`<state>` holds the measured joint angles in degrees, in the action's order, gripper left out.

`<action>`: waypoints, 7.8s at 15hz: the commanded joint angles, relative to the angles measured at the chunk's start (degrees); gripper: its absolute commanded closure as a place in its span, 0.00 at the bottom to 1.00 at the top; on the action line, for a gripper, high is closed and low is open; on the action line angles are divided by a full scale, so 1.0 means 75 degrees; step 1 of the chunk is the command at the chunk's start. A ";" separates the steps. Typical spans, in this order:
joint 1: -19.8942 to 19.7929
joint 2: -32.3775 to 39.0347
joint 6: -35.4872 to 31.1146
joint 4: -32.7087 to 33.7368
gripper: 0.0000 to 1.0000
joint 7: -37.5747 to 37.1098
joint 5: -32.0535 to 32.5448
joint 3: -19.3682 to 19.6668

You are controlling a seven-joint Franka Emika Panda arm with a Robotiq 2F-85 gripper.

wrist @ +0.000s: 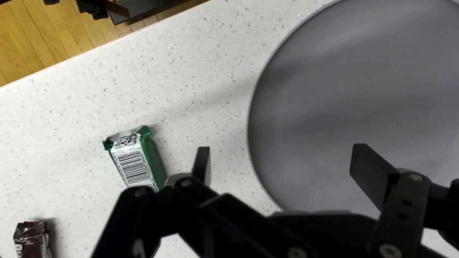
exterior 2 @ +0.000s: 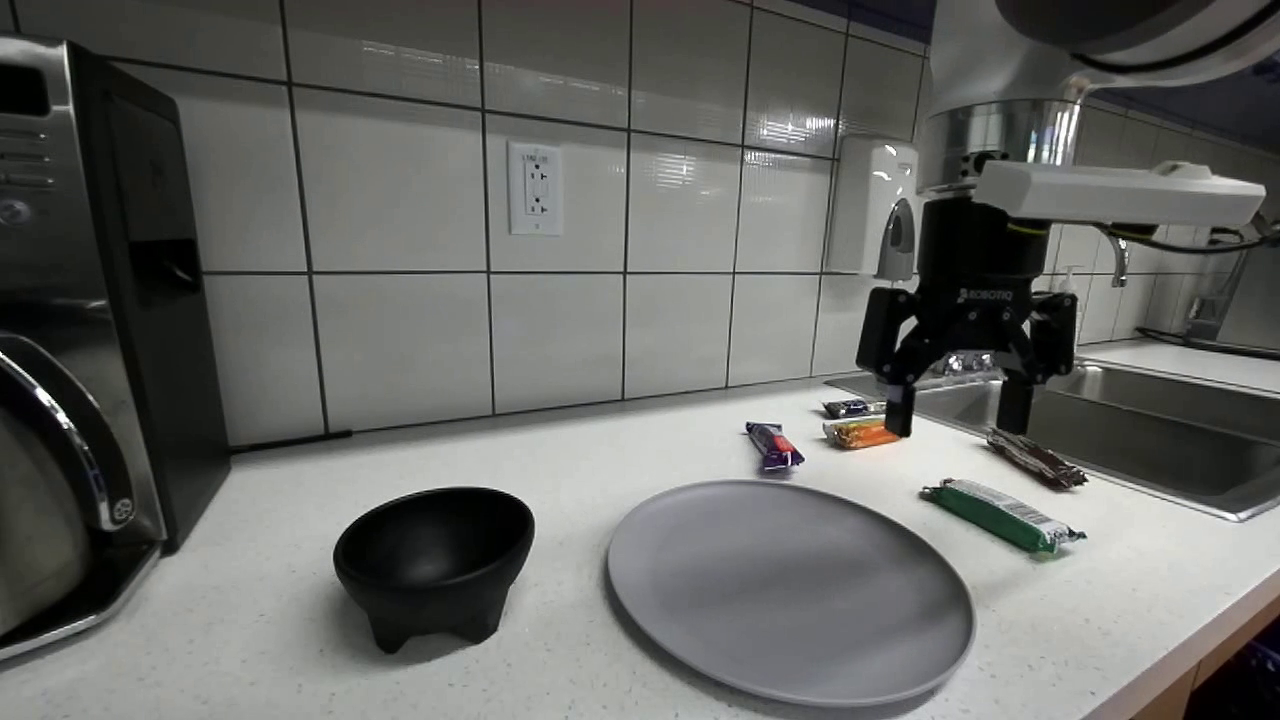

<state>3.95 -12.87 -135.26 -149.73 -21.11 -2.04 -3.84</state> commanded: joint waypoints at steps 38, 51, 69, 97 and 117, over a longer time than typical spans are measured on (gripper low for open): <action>-0.1284 0.2106 -0.2669 -0.0064 0.00 0.1051 0.1067 0.1197; -0.1111 0.2892 -0.2594 0.0664 0.73 0.1080 0.1021 0.1310; -0.0502 0.1686 -0.2144 0.0524 0.86 0.0394 0.1582 0.0962; 0.1731 0.3789 -0.0950 0.3076 0.86 -0.0659 0.1464 -0.0610; 0.2007 0.4046 -0.1056 0.3480 0.00 -0.0556 0.1296 -0.0475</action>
<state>18.60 19.46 -144.81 -123.93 -24.83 8.19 -7.98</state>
